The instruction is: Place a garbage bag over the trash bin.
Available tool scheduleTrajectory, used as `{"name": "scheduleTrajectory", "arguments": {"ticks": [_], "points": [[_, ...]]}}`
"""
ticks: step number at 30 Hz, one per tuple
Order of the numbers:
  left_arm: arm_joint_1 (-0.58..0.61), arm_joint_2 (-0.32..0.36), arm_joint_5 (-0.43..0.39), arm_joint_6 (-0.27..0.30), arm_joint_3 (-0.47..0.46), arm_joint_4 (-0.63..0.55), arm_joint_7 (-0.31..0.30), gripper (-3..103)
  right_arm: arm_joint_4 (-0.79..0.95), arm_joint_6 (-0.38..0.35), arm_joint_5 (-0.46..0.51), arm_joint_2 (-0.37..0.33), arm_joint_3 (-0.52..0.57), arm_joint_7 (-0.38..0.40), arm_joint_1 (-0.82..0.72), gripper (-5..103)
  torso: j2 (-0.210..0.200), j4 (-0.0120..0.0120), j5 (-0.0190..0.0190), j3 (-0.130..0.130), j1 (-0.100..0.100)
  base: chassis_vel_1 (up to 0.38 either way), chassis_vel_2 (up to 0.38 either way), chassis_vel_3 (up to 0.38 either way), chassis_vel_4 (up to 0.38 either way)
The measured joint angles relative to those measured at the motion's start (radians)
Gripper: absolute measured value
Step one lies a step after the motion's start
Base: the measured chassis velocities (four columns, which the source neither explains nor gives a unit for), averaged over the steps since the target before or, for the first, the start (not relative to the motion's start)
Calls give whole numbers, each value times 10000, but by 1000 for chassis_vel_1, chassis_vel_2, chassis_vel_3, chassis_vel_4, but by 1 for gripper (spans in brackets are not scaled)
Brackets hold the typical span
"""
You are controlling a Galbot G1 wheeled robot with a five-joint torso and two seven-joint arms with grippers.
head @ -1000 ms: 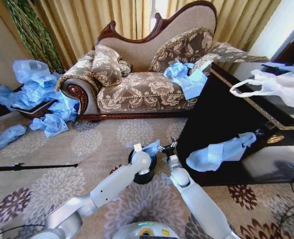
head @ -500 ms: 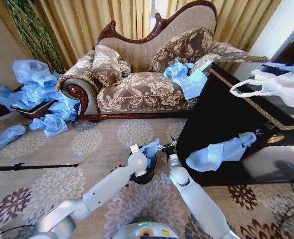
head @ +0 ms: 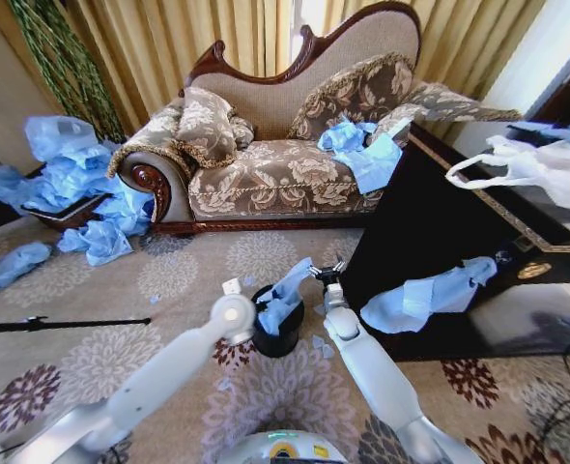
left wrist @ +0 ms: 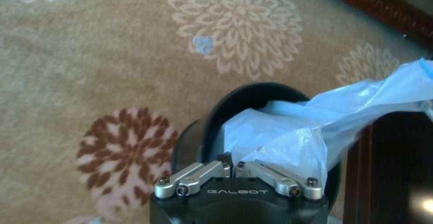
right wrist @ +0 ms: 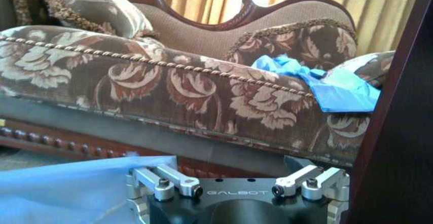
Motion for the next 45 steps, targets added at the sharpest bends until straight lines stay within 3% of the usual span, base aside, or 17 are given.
{"name": "scheduleTrajectory", "arguments": {"ticks": [2, 6, 12, 15, 17, 19, 21, 25, 26, 28, 31, 32, 34, 40, 42, 43, 45], "points": [[150, 184, -109, 28, -124, -176, 1, 0, -53, 7, -24, 46, 6, 48, 29, 100, 0, 2, 0, 0, 0, 0, 0, 0, 0], [920, 1242, -961, 338, -760, -1285, 235, 0, -134, 60, -144, 134, 22, 250, 23, 100, 0, -1, 0, -1, -1, 0, 0, 0, 0], [1401, 1902, -1192, 591, -1127, -1903, 482, 0, 116, 29, -167, 70, -18, 318, -277, 100, 0, 0, 1, -1, 0, 0, 0, 0, 0], [1852, 2286, -603, 973, -1265, -2181, 964, 0, 663, -57, -181, -99, -85, 393, -872, 100, 0, 2, 2, -2, -1, 0, 0, 0, 0], [2108, 2334, 373, 1203, -1235, -2128, 1641, 0, 1151, -142, -198, -265, -152, 408, -1512, 100, 0, -3, 3, -2, -1, 0, 0, 0, 0], [2164, 2263, 792, 1257, -1163, -2021, 1928, 0, 1312, -147, -231, -288, -165, 409, -1757, 100, 0, -2, 3, -2, -1, 0, 0, 0, 0], [2107, 1844, 1832, 1353, -864, -1532, 2565, 0, 1469, -76, -423, -218, -170, 426, -2281, 100, 0, -2, 0, -1, -1, 0, 0, 0, 0], [1921, 1482, 3036, 1536, -582, -970, 3343, 0, 1517, 18, -607, -90, -169, 434, -2637, 100, 0, -4, 3, -1, -1, 0, 0, 0, 0], [1921, 1482, 3036, 1536, -582, -970, 3343, 0, 1517, 18, -607, -90, -169, 434, -2637, 100, 0, -4, 3, -1, -1, 0, 0, 0, 0], [1906, 1357, 3965, 1584, -453, -651, 3889, 0, 1638, 89, -678, -23, -183, 466, -2796, 100, 0, 1, 3, 0, 0, 0, 0, 0, 0], [1961, 1290, 4165, 1570, -464, -622, 4136, 0, 1947, 139, -649, -67, -226, 470, -2986, 100, 0, 4, 4, 0, 0, 0, 0, 0, 0], [2057, 1213, 3874, 1510, -577, -734, 4255, 0, 2357, 127, -506, -178, -268, 473, -3206, 100, 0, 2, 2, 0, 0, 0, 0, 0, 0], [2313, 1012, 2382, 1418, -950, -1074, 4155, 0, 3370, -257, 159, -423, -462, 476, -3673, 100, 1, -2, 4, -1, 0, 0, 0, 0, 0], [2799, 592, 1179, 1279, -1285, -1129, 3843, 0, 4495, -1003, 1425, -575, -1028, 444, -4079, 100, 0, 3, 5, 0, -1, 0, 0, 0, 0], [2889, 348, 492, 1075, -1389, -1093, 3506, 0, 4835, -1162, 1767, -581, -1096, 451, -4188, 100, 0, 5, 4, 0, -1, 0, 0, 0, 0], [2958, 34, -422, 825, -1492, -999, 3080, 0, 5280, -1371, 2125, -695, -1073, 498, -4471, 100, 1, 0, 4, -1, -1, 0, 0, 0, 0], [3045, -63, -607, 735, -1543, -965, 3005, 0, 5486, -1454, 2263, -789, -1055, 521, -4643, 100, 1, -7, 2, 0, -1, 0, 0, 0, 0]]}}
